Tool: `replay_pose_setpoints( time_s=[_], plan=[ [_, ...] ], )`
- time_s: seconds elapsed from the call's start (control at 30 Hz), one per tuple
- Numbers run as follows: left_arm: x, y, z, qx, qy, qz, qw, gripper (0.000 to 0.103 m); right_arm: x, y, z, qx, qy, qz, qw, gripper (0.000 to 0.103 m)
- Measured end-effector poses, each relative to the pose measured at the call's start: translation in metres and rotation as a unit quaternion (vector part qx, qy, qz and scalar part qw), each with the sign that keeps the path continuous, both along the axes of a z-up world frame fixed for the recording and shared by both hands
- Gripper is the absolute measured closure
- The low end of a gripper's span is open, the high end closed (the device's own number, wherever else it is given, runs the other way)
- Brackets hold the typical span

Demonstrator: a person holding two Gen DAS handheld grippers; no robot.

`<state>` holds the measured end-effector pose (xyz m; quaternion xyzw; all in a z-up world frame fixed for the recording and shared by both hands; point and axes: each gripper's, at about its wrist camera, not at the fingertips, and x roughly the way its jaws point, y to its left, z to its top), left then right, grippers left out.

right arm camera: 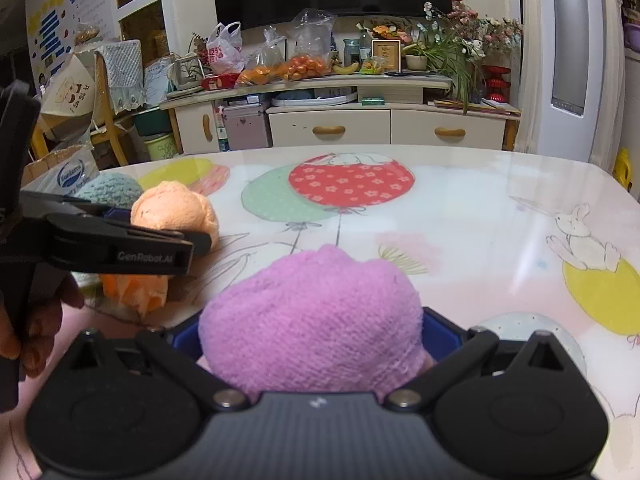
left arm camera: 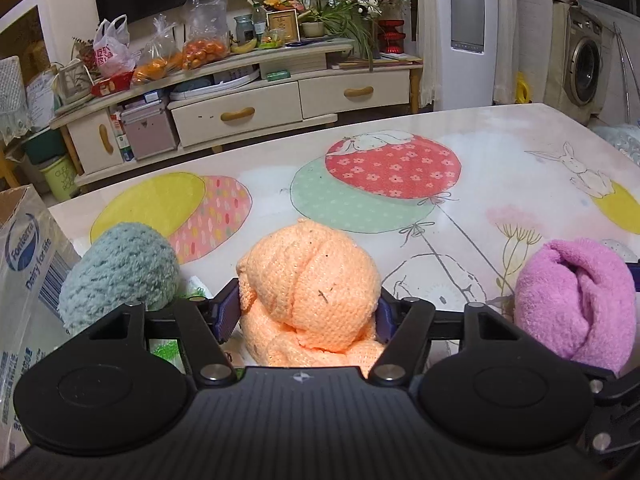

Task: Organize soft objects
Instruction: 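Grasp the pink towel roll with the right tool while the left grasps the orange towel bundle, then carry the orange and pink towels into the cardboard box and open both tools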

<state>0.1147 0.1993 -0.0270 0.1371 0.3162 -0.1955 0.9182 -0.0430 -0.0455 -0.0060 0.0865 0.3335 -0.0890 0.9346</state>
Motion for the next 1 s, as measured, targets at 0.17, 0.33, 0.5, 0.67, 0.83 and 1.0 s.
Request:
replay_pose_setpoints(
  time_s=[0.17,0.33,0.5,0.67,0.83,1.0],
  plan=[
    [-0.008,-0.001,0.002,-0.006,0.005,0.002,1.0000,0.024,-0.001,-0.002,0.001,0.010,-0.005,-0.003,1.000,0.002],
    [-0.013,0.000,0.006,-0.013,0.004,0.007,0.9999,0.024,-0.002,-0.003,0.002,0.014,-0.008,-0.002,1.000,0.003],
    [-0.019,0.005,0.013,-0.019,0.005,0.014,0.9997,0.024,-0.004,-0.003,0.004,0.016,-0.009,-0.002,1.000,0.005],
    [-0.029,0.010,0.023,-0.024,0.003,0.017,0.9995,0.024,-0.008,0.002,0.007,0.010,-0.013,0.002,1.000,0.005],
    [-0.038,0.018,0.031,-0.025,0.003,0.018,0.9995,0.024,-0.013,0.009,0.012,0.001,-0.016,0.006,1.000,0.005],
    [-0.048,0.025,0.038,-0.020,0.000,0.021,0.9996,0.024,-0.018,0.015,0.017,-0.008,-0.018,0.007,1.000,0.005]
  ],
)
